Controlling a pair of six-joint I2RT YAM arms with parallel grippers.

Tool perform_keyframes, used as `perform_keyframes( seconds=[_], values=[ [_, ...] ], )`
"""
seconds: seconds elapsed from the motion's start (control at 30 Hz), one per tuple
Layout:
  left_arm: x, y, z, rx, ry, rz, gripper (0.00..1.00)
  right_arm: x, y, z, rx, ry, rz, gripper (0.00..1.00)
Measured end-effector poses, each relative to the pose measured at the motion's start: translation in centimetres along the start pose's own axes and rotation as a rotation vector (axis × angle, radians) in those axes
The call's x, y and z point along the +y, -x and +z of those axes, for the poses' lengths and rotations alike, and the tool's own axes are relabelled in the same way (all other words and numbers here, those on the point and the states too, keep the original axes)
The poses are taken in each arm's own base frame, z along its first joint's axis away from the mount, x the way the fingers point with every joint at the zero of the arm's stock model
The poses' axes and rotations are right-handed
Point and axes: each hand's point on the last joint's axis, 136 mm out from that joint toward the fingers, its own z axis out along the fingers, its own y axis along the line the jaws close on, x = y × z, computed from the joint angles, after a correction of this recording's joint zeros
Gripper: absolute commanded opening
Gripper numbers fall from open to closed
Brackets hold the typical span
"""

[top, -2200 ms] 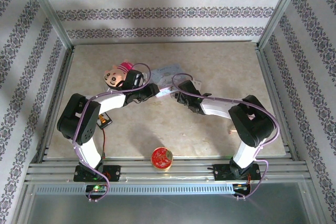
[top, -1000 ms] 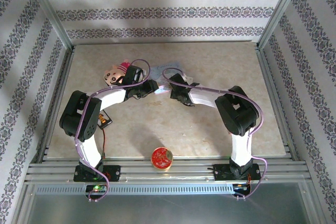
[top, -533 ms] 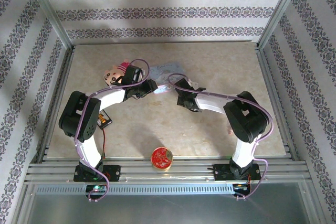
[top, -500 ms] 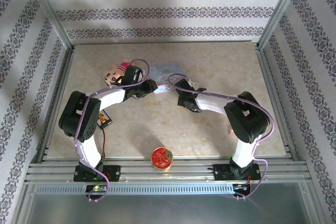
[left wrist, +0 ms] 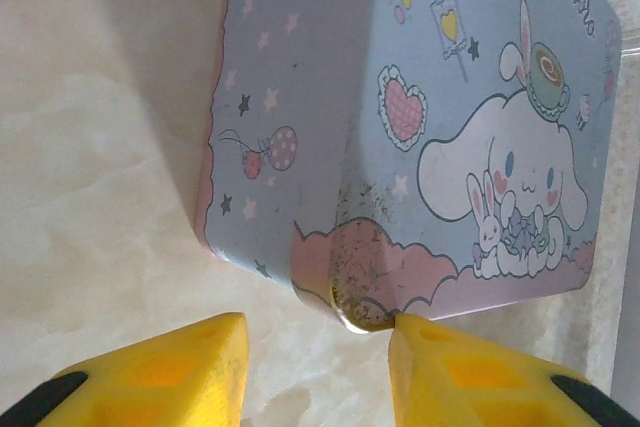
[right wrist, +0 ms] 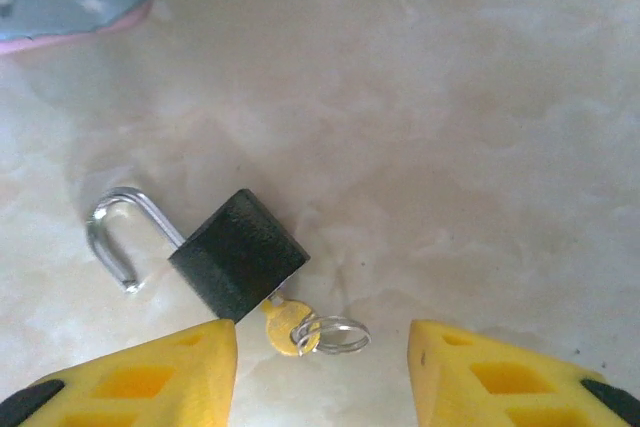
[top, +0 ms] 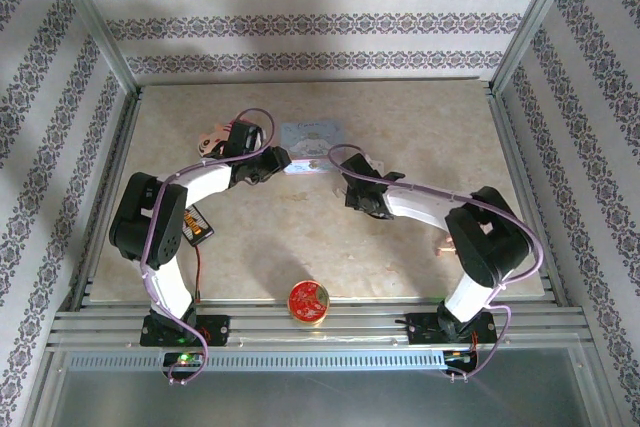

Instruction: Unlock the padlock with the key

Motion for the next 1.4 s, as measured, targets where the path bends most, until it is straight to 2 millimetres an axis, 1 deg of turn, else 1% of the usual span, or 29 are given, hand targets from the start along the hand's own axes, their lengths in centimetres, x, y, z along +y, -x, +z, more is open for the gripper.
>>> perform_keyframes(
  seconds=[0.13, 0.17, 0.23, 0.37, 0.4, 0.43, 0.53, 0.63, 0.67, 0.7, 0.73, 0.77, 0.8, 0.93, 1.03, 1.1, 1.23, 1.4],
  values=[
    [0.6, -0.4, -0.7, 0.004, 0.034, -0.013, 0.51, 0.2, 0.8, -2.0, -0.037, 0.043, 0.01, 0.57],
    [0.9, -0.7, -1.1, 0.009, 0.042, -0.018, 0.54, 0.1, 1.0, -2.6, -0.049, 0.055, 0.015, 0.59],
    [1.2, -1.1, -2.0, 0.011, 0.053, -0.028, 0.62, -0.1, 1.2, -3.7, -0.07, 0.072, 0.022, 0.61],
    [0.7, -1.4, -5.0, -0.022, 0.04, -0.023, 0.81, -1.0, 1.4, -6.6, -0.122, 0.116, 0.039, 0.64],
    [0.5, -1.3, -6.0, -0.041, 0.035, -0.018, 0.85, -1.4, 1.4, -7.4, -0.139, 0.126, 0.044, 0.64],
    [0.4, -1.3, -6.8, -0.057, 0.029, -0.012, 0.86, -1.8, 1.4, -8.1, -0.156, 0.132, 0.049, 0.64],
    [0.5, -0.8, -10.2, -0.137, 0.024, 0.007, 0.87, -3.6, 1.5, -10.6, -0.225, 0.156, 0.065, 0.67],
    [1.6, -0.6, -13.6, -0.245, 0.057, 0.047, 0.87, -6.2, 1.6, -12.8, -0.31, 0.167, 0.102, 0.77],
    [2.2, -0.6, -14.7, -0.284, 0.075, 0.063, 0.88, -7.3, 1.6, -13.5, -0.34, 0.164, 0.12, 0.81],
    [2.8, -0.8, -15.7, -0.321, 0.094, 0.078, 1.0, -8.3, 1.6, -14.1, -0.367, 0.164, 0.136, 0.85],
    [3.4, -0.9, -16.7, -0.357, 0.114, 0.093, 0.99, -9.2, 1.5, -14.5, -0.388, 0.16, 0.151, 0.88],
    [4.1, -1.1, -17.6, -0.393, 0.136, 0.107, 0.99, -10.1, 1.4, -15.0, -0.41, 0.155, 0.166, 0.98],
    [4.9, -1.3, -18.4, -0.432, 0.158, 0.119, 0.99, -11.1, 1.3, -15.4, -0.433, 0.147, 0.181, 0.98],
    [8.1, -2.3, -21.4, -0.581, 0.234, 0.164, 0.99, -13.7, 0.8, -16.0, -0.481, 0.107, 0.214, 0.98],
    [10.0, -2.8, -23.0, -0.684, 0.279, 0.199, 0.99, -15.1, 0.6, -15.8, -0.49, 0.066, 0.226, 0.98],
    [10.8, -2.9, -23.5, -0.735, 0.303, 0.232, 0.99, -15.9, 0.5, -15.4, -0.49, 0.037, 0.226, 0.98],
    [11.8, -2.5, -23.7, -0.804, 0.349, 0.306, 0.99, -16.9, 0.5, -14.4, -0.493, -0.006, 0.207, 0.98],
    [12.5, -1.8, -22.3, -0.832, 0.388, 0.415, 0.99, -16.9, 0.8, -13.1, -0.53, -0.01, 0.159, 0.98]
  ],
)
